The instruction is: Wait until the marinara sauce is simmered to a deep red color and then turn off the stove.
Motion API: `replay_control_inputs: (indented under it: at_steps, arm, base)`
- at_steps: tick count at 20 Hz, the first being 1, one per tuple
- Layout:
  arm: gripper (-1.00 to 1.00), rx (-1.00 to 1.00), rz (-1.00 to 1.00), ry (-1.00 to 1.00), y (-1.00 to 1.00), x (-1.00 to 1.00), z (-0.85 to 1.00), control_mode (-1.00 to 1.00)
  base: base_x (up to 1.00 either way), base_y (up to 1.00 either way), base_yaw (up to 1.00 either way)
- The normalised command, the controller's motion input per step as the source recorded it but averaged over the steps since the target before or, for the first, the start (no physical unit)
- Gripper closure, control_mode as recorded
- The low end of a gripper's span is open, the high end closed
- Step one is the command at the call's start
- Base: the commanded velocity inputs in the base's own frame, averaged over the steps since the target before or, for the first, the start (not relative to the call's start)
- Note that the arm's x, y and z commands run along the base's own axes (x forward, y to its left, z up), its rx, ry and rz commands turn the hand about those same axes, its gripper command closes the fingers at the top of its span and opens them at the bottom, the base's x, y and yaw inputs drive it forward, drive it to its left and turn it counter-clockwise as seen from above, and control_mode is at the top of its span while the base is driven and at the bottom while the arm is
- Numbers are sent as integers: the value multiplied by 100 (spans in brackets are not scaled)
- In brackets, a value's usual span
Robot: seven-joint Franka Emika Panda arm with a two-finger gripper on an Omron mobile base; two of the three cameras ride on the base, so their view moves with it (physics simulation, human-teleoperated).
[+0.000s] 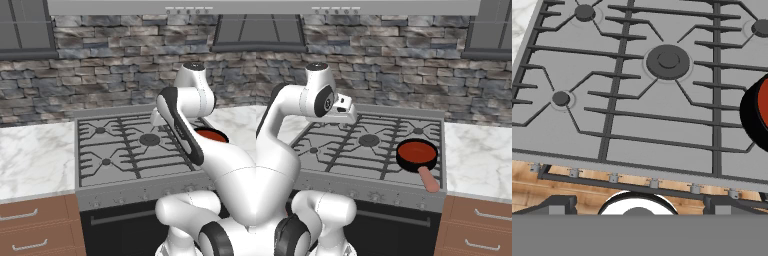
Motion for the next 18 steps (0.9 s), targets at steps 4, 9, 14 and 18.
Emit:
replay_control_inputs:
  at_steps: [4, 9, 14, 18]
  arm:
    - [-100, 0, 0, 0, 0, 0, 0, -100]
    - [-100, 0, 0, 0, 0, 0, 0, -100]
    - [-100, 0, 0, 0, 0, 0, 0, -100]
    - [-100, 0, 0, 0, 0, 0, 0, -100]
  base:
    - [0, 0, 0]
    - [0, 0, 0]
    - [0, 0, 0]
    - [0, 0, 0]
